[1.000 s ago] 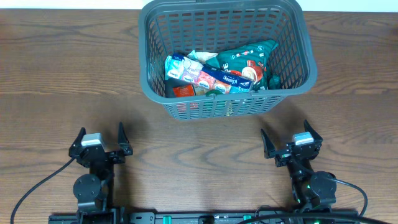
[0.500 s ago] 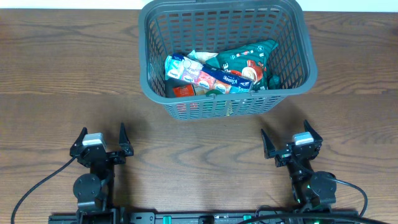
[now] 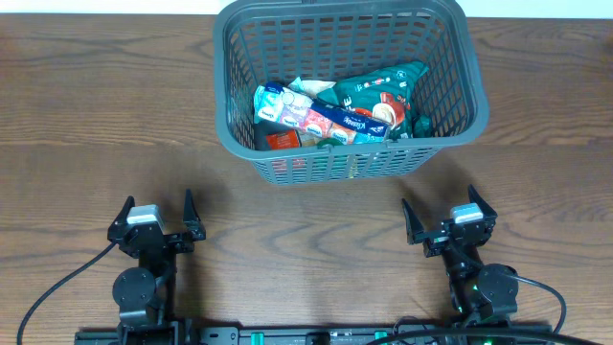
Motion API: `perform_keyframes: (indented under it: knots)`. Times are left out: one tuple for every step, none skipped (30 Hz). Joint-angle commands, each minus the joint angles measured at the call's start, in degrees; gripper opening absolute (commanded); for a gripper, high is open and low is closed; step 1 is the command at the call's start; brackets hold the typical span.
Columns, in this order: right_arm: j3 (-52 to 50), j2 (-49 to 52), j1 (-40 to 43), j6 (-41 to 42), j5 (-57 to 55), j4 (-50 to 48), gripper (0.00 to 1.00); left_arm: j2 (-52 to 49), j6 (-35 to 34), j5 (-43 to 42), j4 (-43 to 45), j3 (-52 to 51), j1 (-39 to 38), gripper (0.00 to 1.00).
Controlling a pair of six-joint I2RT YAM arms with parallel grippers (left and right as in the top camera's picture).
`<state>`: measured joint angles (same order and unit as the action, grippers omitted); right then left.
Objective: Pack container
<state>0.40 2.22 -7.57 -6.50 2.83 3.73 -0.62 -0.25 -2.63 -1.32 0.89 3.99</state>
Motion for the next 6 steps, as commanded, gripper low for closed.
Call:
perform_keyframes:
  knots:
    - [-0.09, -0.26, 0.42, -0.44, 0.2, 0.28, 0.99, 0.02, -0.92, 0.48, -2.54, -0.66, 0.17, 0.99]
    - [-0.09, -0.26, 0.42, -0.42, 0.2, 0.28, 0.99, 0.02, -0.92, 0.48, -2.54, -0.66, 0.17, 0.99]
    - [-0.09, -0.26, 0.42, -0.42, 0.2, 0.28, 0.99, 0.02, -0.92, 0.48, -2.54, -0.66, 0.17, 0.99]
    - [-0.09, -0.26, 0.42, -0.42, 0.2, 0.28, 0.99, 0.02, -0.92, 0.48, -2.54, -0.66, 0.17, 0.99]
    - [-0.09, -0.26, 0.42, -0.42, 0.2, 0.28, 0.99, 0.02, -0.94, 0.48, -2.54, -0.66, 0.17, 0.99]
    - [-0.09, -0.26, 0.42, -0.44, 0.2, 0.28, 0.99, 0.02, -0.92, 0.46, -2.54, -0.66, 0.17, 0.99]
